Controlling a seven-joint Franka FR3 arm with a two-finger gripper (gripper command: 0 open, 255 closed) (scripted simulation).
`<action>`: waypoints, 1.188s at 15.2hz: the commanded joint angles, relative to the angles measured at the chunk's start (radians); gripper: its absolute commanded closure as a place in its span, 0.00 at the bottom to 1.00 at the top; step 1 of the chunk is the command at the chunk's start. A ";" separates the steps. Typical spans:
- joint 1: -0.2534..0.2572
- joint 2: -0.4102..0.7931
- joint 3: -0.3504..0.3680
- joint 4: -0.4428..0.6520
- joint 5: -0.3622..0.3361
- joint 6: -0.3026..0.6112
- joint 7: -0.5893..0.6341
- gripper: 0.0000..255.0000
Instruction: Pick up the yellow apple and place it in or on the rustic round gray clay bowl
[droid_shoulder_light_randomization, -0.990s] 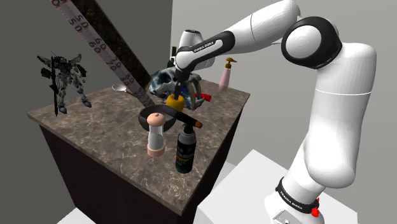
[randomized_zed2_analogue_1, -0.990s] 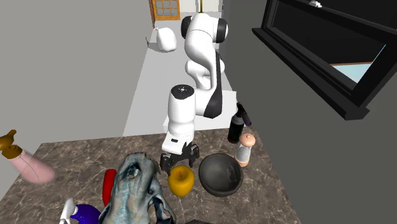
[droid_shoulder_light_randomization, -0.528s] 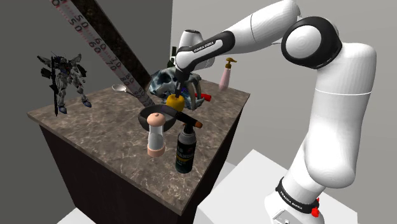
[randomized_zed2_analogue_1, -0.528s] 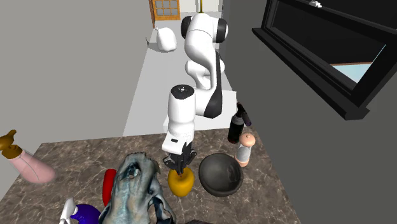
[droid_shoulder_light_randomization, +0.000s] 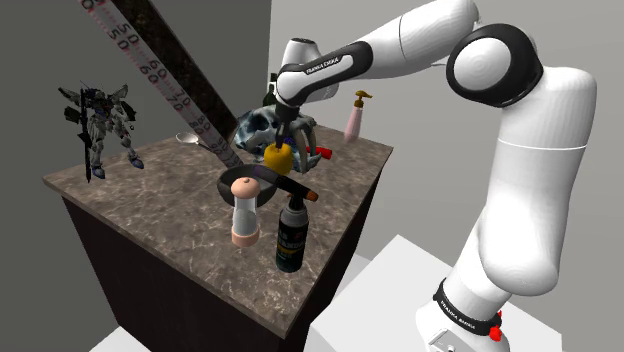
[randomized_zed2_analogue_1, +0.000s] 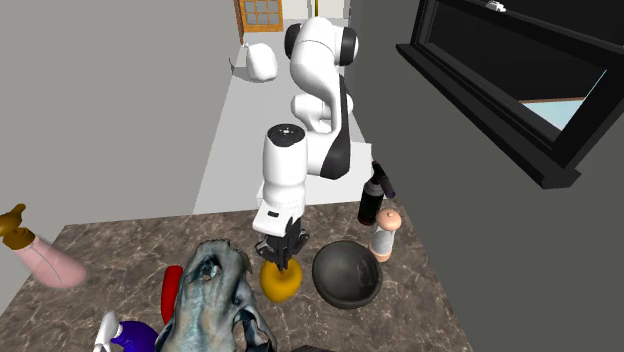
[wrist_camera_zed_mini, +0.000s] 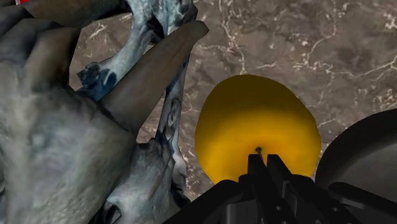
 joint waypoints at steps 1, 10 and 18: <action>0.001 -0.011 -0.001 0.013 -0.002 -0.024 0.000 1.00; 0.002 -0.043 -0.002 0.092 -0.006 -0.135 0.000 1.00; 0.002 -0.058 -0.003 0.180 -0.008 -0.237 -0.002 1.00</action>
